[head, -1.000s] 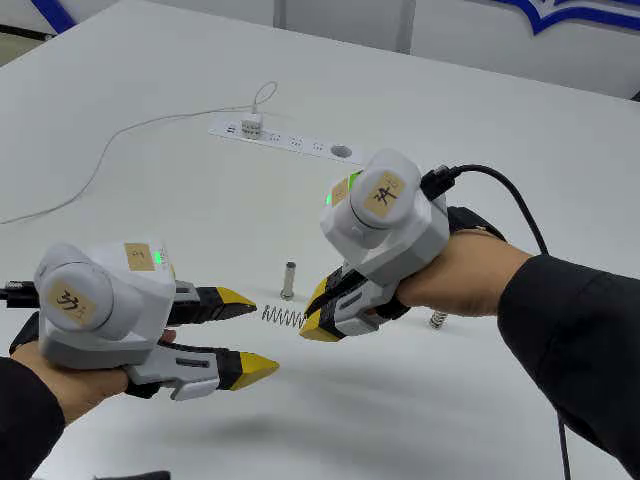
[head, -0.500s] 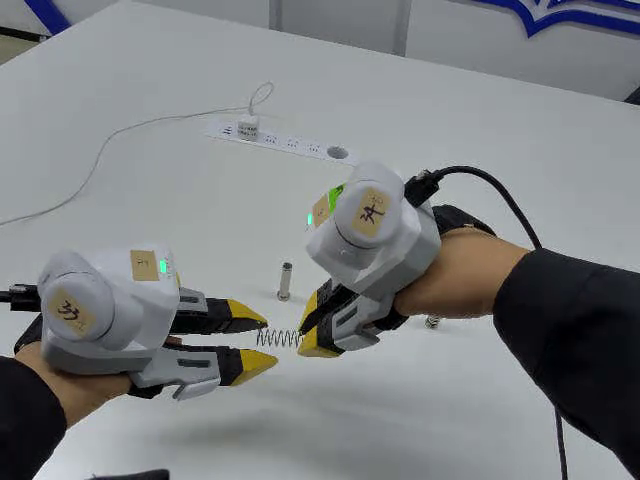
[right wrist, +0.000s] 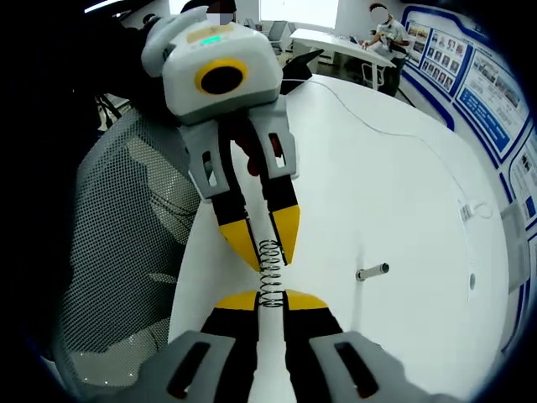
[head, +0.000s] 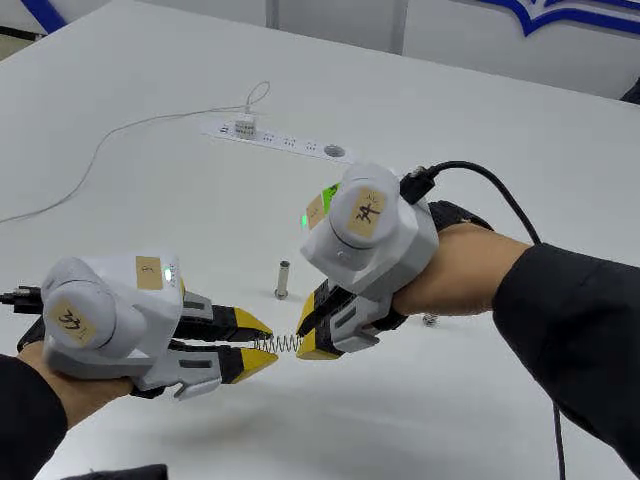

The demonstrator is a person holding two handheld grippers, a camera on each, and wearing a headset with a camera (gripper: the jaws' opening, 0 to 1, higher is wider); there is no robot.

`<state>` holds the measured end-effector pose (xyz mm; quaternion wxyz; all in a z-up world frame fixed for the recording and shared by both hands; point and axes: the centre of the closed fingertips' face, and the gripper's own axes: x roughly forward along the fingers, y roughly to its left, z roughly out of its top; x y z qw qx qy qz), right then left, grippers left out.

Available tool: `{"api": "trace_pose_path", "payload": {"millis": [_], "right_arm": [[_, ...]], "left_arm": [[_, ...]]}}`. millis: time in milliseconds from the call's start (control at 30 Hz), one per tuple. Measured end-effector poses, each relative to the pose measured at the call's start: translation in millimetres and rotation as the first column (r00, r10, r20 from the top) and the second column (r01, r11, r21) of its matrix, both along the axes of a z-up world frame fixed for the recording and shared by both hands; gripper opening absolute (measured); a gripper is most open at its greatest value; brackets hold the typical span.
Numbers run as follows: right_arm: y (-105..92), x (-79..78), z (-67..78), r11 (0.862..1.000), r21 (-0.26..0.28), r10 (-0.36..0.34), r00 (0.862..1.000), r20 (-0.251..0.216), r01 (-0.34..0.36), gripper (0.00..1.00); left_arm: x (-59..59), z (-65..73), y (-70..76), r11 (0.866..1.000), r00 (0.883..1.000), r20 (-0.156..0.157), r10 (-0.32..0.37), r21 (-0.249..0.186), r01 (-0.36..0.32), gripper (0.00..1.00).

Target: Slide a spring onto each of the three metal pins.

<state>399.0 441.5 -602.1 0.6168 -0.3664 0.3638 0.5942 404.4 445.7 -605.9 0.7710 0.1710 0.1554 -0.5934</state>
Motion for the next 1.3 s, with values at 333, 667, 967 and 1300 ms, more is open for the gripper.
{"api": "trace_pose_path", "payload": {"millis": [333, 667, 967, 1300], "right_arm": [[13.7, -1.4, 19.7, 0.998, 0.059, 0.009, 1.0, 0.012, -0.009, 0.12], [29.7, -4.0, 30.2, 0.995, 0.09, 0.035, 0.999, 0.039, -0.038, 0.11], [31.1, -2.1, 32.2, 0.995, 0.097, 0.026, 0.999, 0.043, -0.03, 0.13], [28.4, -0.8, 27.1, 0.996, 0.087, 0.015, 0.999, 0.041, -0.018, 0.13]], "left_arm": [[0.3, -2.3, 0.8, 1.0, 1.0, 0.001, 0.004, 0.011, -0.004, 0.11], [-2.9, -1.7, -2.2, 1.0, 1.0, 0.005, -0.013, 0.009, 0.012, 0.11], [-1.1, 3.4, -2.1, 1.0, 1.0, -0.003, 0.004, -0.025, -0.004, 0.1], [0.9, 8.1, -2.4, 0.999, 1.0, 0.004, 0.012, -0.045, -0.012, 0.1]]}}
